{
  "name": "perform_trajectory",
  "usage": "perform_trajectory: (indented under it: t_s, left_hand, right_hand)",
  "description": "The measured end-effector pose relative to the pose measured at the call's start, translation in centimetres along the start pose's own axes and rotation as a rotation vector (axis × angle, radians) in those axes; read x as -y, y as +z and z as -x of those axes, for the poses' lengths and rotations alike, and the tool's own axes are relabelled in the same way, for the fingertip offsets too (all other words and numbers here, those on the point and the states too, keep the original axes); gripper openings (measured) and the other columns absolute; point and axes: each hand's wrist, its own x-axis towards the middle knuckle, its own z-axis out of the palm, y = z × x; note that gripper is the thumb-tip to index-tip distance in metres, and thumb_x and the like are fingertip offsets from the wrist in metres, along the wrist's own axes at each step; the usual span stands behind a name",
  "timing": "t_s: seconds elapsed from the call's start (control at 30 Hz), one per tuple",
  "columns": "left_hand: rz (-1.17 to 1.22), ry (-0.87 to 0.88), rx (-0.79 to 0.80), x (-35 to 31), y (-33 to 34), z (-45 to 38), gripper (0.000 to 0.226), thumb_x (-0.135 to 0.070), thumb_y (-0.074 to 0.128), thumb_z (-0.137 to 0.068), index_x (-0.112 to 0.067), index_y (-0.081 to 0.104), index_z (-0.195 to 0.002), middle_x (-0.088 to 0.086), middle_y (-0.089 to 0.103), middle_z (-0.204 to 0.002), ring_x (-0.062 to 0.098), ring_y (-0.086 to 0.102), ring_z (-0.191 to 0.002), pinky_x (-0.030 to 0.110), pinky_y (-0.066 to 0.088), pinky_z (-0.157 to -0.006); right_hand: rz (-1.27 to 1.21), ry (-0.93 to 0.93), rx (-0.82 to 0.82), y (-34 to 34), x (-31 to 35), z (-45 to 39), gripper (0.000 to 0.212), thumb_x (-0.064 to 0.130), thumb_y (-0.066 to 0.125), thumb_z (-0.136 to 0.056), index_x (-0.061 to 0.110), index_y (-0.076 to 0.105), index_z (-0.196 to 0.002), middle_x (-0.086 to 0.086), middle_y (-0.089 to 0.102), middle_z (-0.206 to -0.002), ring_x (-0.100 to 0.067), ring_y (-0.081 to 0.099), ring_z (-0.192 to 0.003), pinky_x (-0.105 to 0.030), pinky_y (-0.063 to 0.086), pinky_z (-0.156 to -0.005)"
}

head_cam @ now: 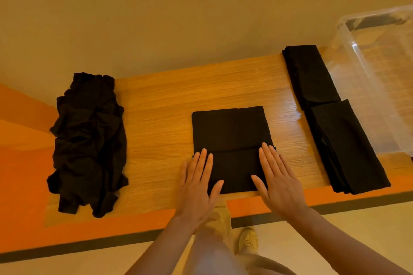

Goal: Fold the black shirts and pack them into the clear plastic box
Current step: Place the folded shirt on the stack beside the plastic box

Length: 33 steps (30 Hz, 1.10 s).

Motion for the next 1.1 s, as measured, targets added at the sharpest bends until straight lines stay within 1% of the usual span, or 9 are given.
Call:
perform_trajectory:
  t_s: [0.17,0.27,0.33,0.43,0.6,0.7,0.77,0.9,1.1]
  left_hand:
    - [0.053,0.029,-0.035,3.5,-2.1,-2.5,0.063,-0.053,0.013,-0.101,-0.018,0.016,-0.154,0.001,0.009,-0.162,0.018,0.004,-0.149,0.044,-0.004,-0.117]
    - [0.020,0.066,-0.074,4.8,-4.6,-7.7,0.059,-0.045,0.027,-0.100,-0.013,0.027,-0.150,0.005,0.022,-0.158,0.022,0.018,-0.146,0.043,0.008,-0.117]
    - [-0.039,0.117,-0.034,4.9,-6.1,-11.3,0.055,-0.037,0.037,-0.101,-0.011,0.032,-0.149,0.008,0.030,-0.155,0.024,0.028,-0.143,0.042,0.015,-0.117]
    - [-0.117,0.204,0.019,4.6,-7.8,-15.3,0.048,-0.034,0.040,-0.101,-0.013,0.037,-0.144,0.007,0.040,-0.148,0.024,0.038,-0.133,0.038,0.016,-0.113]
    - [-0.254,0.274,0.069,4.1,-9.8,-17.9,0.026,-0.029,0.045,-0.100,-0.016,0.054,-0.121,0.002,0.058,-0.121,0.021,0.053,-0.110,0.032,0.027,-0.097]
    - [-0.173,0.199,0.154,4.2,-10.1,-18.1,0.017,-0.026,0.050,-0.098,-0.018,0.057,-0.111,0.001,0.063,-0.109,0.019,0.056,-0.100,0.029,0.028,-0.093]
    - [-0.094,0.145,0.211,4.3,-10.2,-18.2,0.017,-0.027,0.050,-0.097,-0.018,0.059,-0.109,0.000,0.062,-0.106,0.019,0.056,-0.101,0.030,0.028,-0.095]
    - [-0.046,0.125,0.257,4.5,-10.7,-18.2,0.022,-0.031,0.053,-0.094,-0.016,0.060,-0.109,0.002,0.051,-0.113,0.021,0.046,-0.111,0.033,0.029,-0.099]
    - [0.260,-0.001,0.208,4.9,-12.8,-18.7,0.017,-0.017,0.062,-0.092,-0.016,0.060,-0.108,0.005,0.063,-0.110,0.021,0.057,-0.098,0.031,0.047,-0.079]
  right_hand:
    - [-0.057,-0.041,-0.025,-2.3,-1.5,-3.0,0.063,0.046,0.020,-0.102,0.007,0.019,-0.151,-0.009,0.011,-0.160,-0.019,0.005,-0.149,-0.040,0.007,-0.120]
    - [-0.046,-0.102,-0.045,-4.5,-2.1,-8.2,0.055,0.036,0.028,-0.101,0.007,0.030,-0.147,-0.010,0.023,-0.157,-0.020,0.014,-0.147,-0.037,0.006,-0.121]
    - [-0.013,-0.128,-0.010,-5.8,-2.2,-11.7,0.052,0.027,0.038,-0.100,0.008,0.030,-0.148,-0.010,0.026,-0.156,-0.023,0.019,-0.146,-0.037,0.007,-0.121]
    - [0.045,-0.140,0.080,-7.8,-2.0,-15.5,0.050,0.024,0.048,-0.098,0.012,0.034,-0.145,-0.008,0.034,-0.151,-0.023,0.031,-0.139,-0.036,0.018,-0.118]
    - [0.030,-0.085,0.283,-10.3,-1.9,-18.1,0.043,0.022,0.059,-0.092,0.018,0.046,-0.133,-0.003,0.048,-0.132,-0.022,0.048,-0.119,-0.033,0.042,-0.096]
    - [-0.019,-0.014,0.349,-10.4,-2.2,-18.4,0.032,0.022,0.059,-0.092,0.016,0.052,-0.122,-0.004,0.056,-0.122,-0.023,0.054,-0.108,-0.032,0.045,-0.090]
    - [-0.028,0.007,0.386,-10.1,-2.2,-18.4,0.024,0.022,0.057,-0.094,0.015,0.054,-0.117,-0.005,0.058,-0.116,-0.022,0.054,-0.106,-0.031,0.040,-0.089]
    - [-0.036,0.007,0.406,-9.8,-2.4,-18.7,0.020,0.025,0.057,-0.092,0.018,0.057,-0.112,-0.003,0.054,-0.113,-0.023,0.051,-0.109,-0.042,0.029,-0.105]
    - [-0.298,0.069,0.315,-11.4,-2.9,-19.6,0.023,0.018,0.065,-0.089,0.014,0.062,-0.112,-0.006,0.060,-0.114,-0.022,0.055,-0.107,-0.037,0.048,-0.094]
